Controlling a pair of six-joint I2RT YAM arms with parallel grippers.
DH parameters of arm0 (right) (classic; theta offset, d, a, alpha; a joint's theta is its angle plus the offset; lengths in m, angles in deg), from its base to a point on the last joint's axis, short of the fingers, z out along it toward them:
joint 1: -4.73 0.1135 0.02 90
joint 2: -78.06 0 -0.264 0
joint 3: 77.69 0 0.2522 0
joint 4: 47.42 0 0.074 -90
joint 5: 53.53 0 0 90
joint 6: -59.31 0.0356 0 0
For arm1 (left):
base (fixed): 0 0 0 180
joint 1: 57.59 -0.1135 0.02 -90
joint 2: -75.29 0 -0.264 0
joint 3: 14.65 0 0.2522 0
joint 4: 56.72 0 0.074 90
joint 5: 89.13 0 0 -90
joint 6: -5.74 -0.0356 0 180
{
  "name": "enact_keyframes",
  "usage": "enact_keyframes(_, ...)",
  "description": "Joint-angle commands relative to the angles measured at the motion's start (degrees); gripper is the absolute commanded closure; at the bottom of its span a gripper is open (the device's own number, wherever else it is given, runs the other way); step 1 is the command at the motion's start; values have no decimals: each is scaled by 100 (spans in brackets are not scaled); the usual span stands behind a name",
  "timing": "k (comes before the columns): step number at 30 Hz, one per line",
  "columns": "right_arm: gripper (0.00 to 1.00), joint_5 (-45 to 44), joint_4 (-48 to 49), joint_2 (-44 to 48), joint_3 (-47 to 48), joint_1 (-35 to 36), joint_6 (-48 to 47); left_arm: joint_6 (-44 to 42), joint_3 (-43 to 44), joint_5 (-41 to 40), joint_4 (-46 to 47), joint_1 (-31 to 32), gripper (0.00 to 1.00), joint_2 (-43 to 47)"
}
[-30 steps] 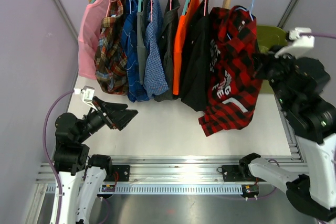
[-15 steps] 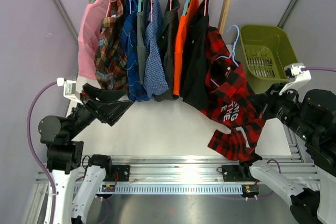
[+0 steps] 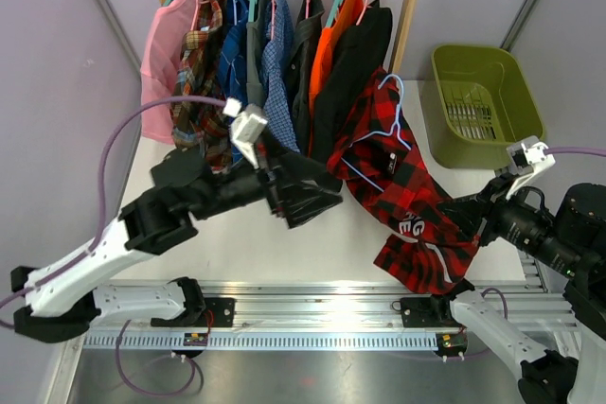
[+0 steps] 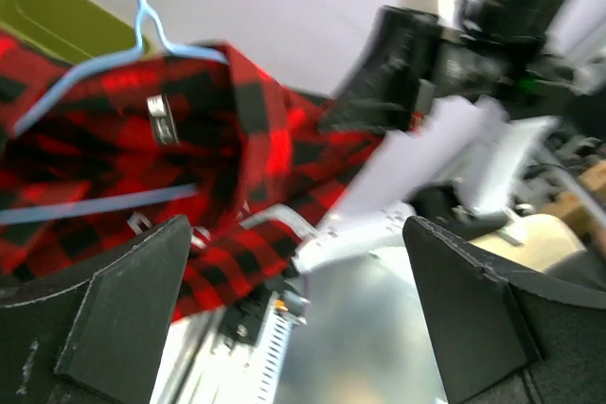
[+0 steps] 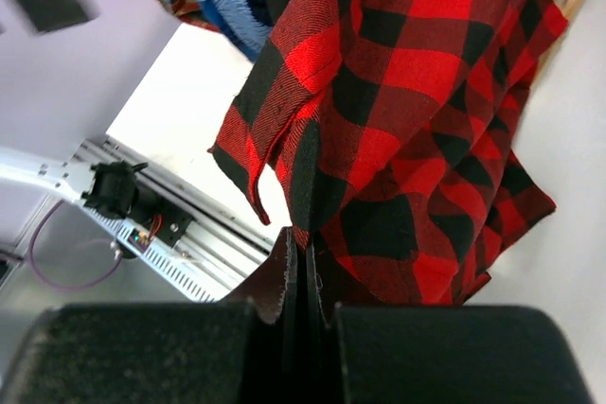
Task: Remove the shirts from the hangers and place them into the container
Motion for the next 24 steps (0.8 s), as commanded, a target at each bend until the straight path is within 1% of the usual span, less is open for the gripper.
enact_keyframes(1, 100, 988, 61, 132, 237, -156, -183, -857, 734, -1540, -304, 293, 1, -621)
enact_keyframes(2, 100, 1068, 26, 167, 246, -217, -218, -910, 824, -1916, -304, 458, 1, -919)
enact_keyframes(4, 100, 1217, -62, 220, 282, -358, -280, -1095, 1061, -2348, -304, 766, 1, -1297)
enact_keyframes(5, 100, 1288, -45, 264, 255, -367, -245, -1156, 1123, -2803, -243, 863, 1, -1404)
enact_keyframes(7, 100, 1490, -9, 299, 168, -429, -210, -1359, 1368, -3184, -199, 1118, 1, -1685)
enact_keyframes(8, 100, 1560, -9, 334, 141, -446, -218, -1420, 1439, -3472, -129, 1172, 1, -1930)
enact_keyframes(11, 100, 1605, -9, 396, 80, -473, -219, -1675, 1650, -3921, 55, 1356, 1, -2239)
enact_keyframes(16, 100, 1587, -18, 396, 62, -473, -210, -2035, 1739, -4459, 486, 1584, 1, -2310)
enact_keyframes(17, 100, 1561, -27, 405, 53, -473, -218, -2123, 1774, -4738, 617, 1663, 1, -2302)
enact_keyframes(18, 100, 1561, -36, 405, 44, -473, -219, -2437, 1783, -4924, 723, 1769, 1, -2275)
enact_keyframes(19, 100, 1569, -27, 413, 36, -473, -210, -2632, 1809, -5108, 855, 2048, 1, -2275)
enact_keyframes(20, 100, 1570, -36, 405, 27, -464, -210, -2825, 1827, -5432, 1099, 2173, 1, -2293)
enact_keyframes(21, 100, 1552, -44, 405, 27, -473, -210, -3210, 1922, -5618, 1206, 2296, 1, -2336)
enact_keyframes(22, 100, 1543, -44, 405, 18, -473, -210, -3422, 1976, -5777, 1216, 2523, 1, -2380)
enact_keyframes(23, 100, 1534, -53, 422, 9, -473, -201, -3564, 2020, -5970, 1512, 2613, 1, -2398)
enact_keyframes(24, 100, 1517, -53, 422, 0, -473, -201, -3774, 2064, -5989, 1585, 2674, 1, -2398)
